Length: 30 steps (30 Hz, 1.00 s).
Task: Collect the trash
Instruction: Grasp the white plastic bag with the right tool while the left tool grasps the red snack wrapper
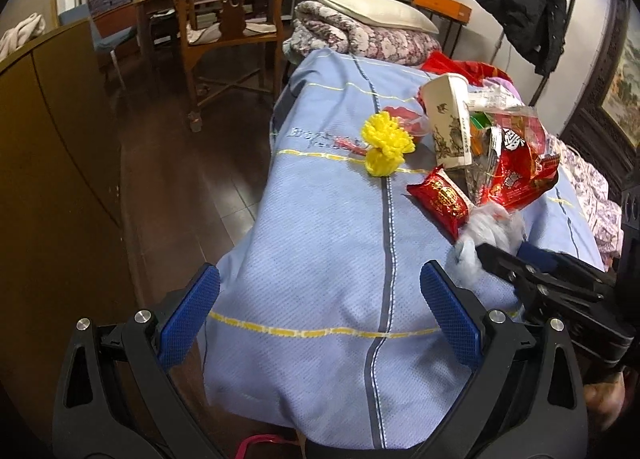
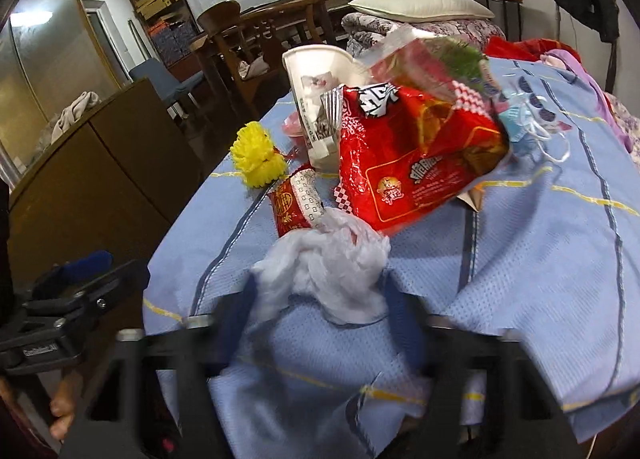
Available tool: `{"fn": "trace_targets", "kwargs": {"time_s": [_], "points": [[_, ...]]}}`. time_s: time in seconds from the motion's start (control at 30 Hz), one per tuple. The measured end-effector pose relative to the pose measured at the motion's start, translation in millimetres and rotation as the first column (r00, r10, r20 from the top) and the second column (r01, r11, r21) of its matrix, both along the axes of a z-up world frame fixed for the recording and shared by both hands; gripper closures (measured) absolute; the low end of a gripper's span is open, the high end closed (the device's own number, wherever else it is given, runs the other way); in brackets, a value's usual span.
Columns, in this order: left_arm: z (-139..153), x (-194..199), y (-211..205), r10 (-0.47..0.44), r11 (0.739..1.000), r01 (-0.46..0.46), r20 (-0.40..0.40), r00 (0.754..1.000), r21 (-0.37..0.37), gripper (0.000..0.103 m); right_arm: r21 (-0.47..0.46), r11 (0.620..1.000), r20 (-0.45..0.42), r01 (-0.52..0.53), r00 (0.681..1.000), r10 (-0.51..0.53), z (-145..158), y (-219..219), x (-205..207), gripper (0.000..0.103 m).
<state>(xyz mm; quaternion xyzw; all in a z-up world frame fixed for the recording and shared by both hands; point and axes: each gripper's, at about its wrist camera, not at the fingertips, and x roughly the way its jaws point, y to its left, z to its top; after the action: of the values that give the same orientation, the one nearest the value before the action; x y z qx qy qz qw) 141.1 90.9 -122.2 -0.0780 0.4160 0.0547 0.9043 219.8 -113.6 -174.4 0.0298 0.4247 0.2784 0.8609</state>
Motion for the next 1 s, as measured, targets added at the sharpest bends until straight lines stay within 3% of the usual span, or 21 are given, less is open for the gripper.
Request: {"fn": "trace_targets", "kwargs": {"time_s": [0.07, 0.23, 0.37, 0.53, 0.6, 0.83, 0.9, 1.0], "points": [[1, 5, -5, -0.020, 1.000, 0.020, 0.003, 1.000, 0.006, 0.007, 0.030, 0.999, 0.024, -0.010, 1.000, 0.010, 3, -8, -4, 0.090], [3, 27, -30, -0.114, 0.993, 0.114, 0.005, 0.993, 0.012, 0.007, 0.084, 0.996, 0.085, 0.031, 0.996, -0.038, 28, -53, -30, 0.090], [-1, 57, -53, -0.185, 0.982, 0.185, -0.008, 0.983, -0.032, 0.007, 0.105, 0.989, 0.126, 0.103, 0.985, -0.116, 42, -95, -51, 0.090], [-16, 95, -64, -0.175, 0.982, 0.171, -0.045, 0.984, -0.080, 0.008, 0.135, 0.969, 0.105, 0.205, 0.970, -0.220, 45, -142, -60, 0.090], [-23, 105, -69, -0.175, 0.982, 0.170, -0.056, 0.983, -0.079, 0.021, 0.143, 0.966, 0.091, 0.217, 0.969, -0.231, 44, -149, -60, 0.089], [-25, 109, -72, -0.171, 0.984, 0.169, -0.027, 0.985, -0.056, 0.041, 0.155, 0.965, 0.076, 0.212, 0.971, -0.225, 36, -149, -62, 0.089], [-22, 100, -71, -0.188, 0.980, 0.187, -0.012, 0.982, -0.063, 0.052, 0.156, 0.964, 0.076, 0.217, 0.970, -0.231, 36, -151, -64, 0.089], [-20, 85, -69, -0.205, 0.977, 0.204, -0.003, 0.979, -0.067, 0.052, 0.158, 0.962, 0.070, 0.223, 0.969, -0.236, 35, -154, -66, 0.089]]}}
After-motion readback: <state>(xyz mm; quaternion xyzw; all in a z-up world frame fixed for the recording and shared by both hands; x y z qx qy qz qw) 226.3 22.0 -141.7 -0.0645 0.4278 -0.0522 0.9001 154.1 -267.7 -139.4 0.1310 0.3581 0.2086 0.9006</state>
